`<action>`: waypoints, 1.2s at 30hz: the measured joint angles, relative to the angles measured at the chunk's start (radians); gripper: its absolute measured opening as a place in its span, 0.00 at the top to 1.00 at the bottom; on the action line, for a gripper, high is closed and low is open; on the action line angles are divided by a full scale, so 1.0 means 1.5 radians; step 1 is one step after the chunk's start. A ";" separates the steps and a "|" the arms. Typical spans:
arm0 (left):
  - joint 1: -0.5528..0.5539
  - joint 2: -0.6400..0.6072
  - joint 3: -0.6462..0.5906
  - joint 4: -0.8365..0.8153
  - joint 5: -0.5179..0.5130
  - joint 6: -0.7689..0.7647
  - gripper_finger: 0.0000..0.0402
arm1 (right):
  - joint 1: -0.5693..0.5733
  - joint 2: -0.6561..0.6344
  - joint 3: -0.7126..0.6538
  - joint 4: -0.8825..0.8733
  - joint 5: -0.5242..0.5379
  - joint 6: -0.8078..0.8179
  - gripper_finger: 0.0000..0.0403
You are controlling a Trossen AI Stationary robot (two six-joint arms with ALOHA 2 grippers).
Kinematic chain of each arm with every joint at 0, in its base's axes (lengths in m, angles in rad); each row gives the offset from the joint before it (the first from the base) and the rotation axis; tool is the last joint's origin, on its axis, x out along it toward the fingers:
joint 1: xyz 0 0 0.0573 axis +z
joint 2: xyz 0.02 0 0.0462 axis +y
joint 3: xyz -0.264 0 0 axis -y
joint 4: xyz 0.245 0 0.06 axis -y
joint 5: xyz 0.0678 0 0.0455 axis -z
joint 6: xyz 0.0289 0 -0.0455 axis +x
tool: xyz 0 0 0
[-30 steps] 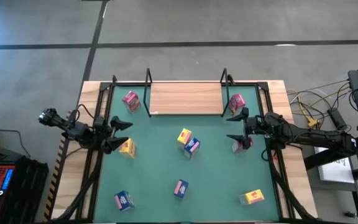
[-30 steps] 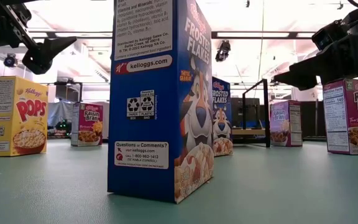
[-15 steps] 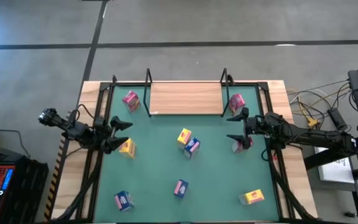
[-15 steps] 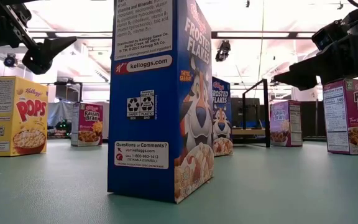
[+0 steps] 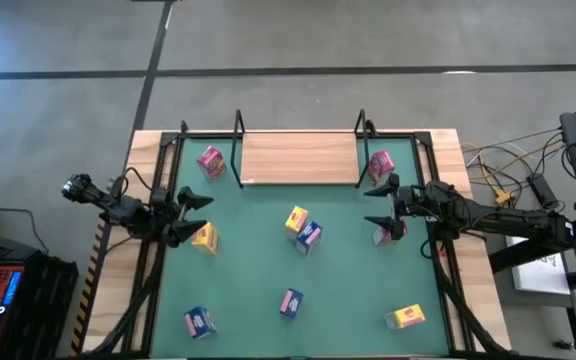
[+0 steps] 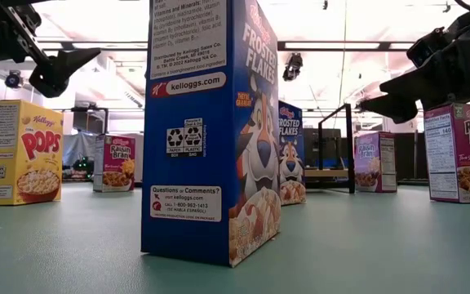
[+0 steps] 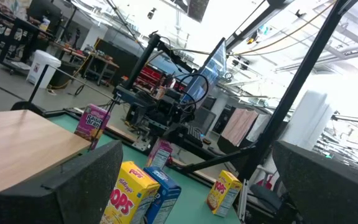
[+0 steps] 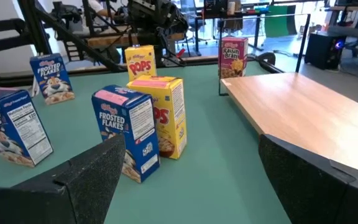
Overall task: Stack cereal on shelf
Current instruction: Put the top right pink cereal box on the shelf
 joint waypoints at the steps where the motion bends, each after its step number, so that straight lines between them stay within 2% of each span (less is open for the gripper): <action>1: 0.000 0.000 0.000 0.000 0.000 0.000 0.01 | 0.000 0.000 0.000 0.000 0.000 0.000 0.11; 7: 0.000 0.000 0.000 0.000 0.000 0.000 0.01 | 0.000 0.002 0.000 0.000 0.045 -0.027 0.11; 12: 0.000 0.000 0.000 0.000 0.000 0.000 0.01 | 0.000 0.002 0.000 0.000 0.192 -0.081 0.11; 16: 0.000 0.000 0.000 0.000 0.000 0.000 0.01 | 0.000 0.002 0.000 0.000 0.250 -0.092 0.11; 21: 0.000 0.000 0.000 0.000 0.000 0.000 0.01 | 0.000 0.002 0.000 0.001 0.263 -0.093 0.11; 25: 0.000 0.000 0.000 0.000 0.000 0.000 0.01 | 0.000 0.000 0.000 0.023 0.304 -0.093 0.11; 31: 0.000 0.000 0.000 0.000 0.000 0.000 0.01 | 0.000 -0.002 0.028 0.011 0.303 -0.062 0.11; 36: 0.000 0.000 0.000 0.000 0.000 0.000 0.01 | 0.000 0.003 0.129 -0.146 0.302 -0.062 0.11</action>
